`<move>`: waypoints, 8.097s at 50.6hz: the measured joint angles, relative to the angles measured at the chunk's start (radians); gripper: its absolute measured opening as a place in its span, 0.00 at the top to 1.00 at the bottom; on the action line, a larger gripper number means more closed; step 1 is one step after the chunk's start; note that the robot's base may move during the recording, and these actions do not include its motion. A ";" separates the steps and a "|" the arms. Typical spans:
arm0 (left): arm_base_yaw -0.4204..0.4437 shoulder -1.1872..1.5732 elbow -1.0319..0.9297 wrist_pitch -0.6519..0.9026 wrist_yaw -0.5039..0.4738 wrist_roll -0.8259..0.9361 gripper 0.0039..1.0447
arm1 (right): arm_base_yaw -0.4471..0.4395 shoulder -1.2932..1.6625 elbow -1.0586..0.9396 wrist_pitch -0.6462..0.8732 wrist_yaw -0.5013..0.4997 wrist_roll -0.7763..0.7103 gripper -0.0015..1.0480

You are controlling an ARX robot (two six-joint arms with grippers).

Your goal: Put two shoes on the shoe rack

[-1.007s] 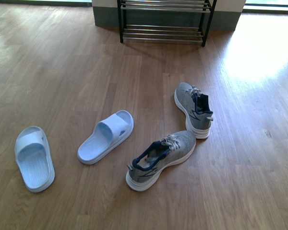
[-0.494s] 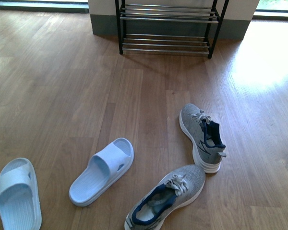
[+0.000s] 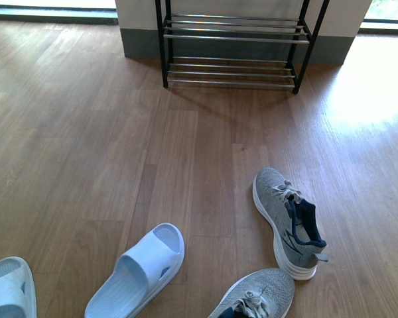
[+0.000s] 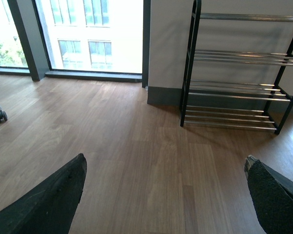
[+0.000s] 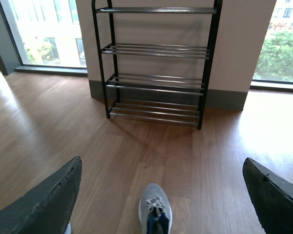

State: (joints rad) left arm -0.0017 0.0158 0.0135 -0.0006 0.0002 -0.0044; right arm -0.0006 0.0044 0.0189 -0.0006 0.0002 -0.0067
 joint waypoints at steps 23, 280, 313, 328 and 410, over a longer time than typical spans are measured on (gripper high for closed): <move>0.000 0.000 0.000 0.000 0.003 0.000 0.09 | 0.000 0.000 0.000 -0.001 0.004 0.000 0.09; 0.000 0.000 0.000 0.000 0.000 0.000 0.09 | -0.219 2.086 0.780 0.499 0.006 -0.432 0.99; 0.000 0.000 0.000 0.000 0.000 0.000 0.09 | -0.439 1.029 0.373 0.233 -0.243 -0.493 0.99; 0.000 0.000 0.000 0.000 0.000 0.000 0.09 | -0.587 0.514 0.202 -0.074 -0.466 -0.441 0.99; 0.000 0.000 0.000 0.000 0.001 0.000 0.09 | -0.602 0.432 0.173 -0.086 -0.474 -0.375 0.99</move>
State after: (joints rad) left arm -0.0017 0.0158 0.0135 -0.0006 0.0010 -0.0044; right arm -0.6029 0.4366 0.1917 -0.0864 -0.4740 -0.3813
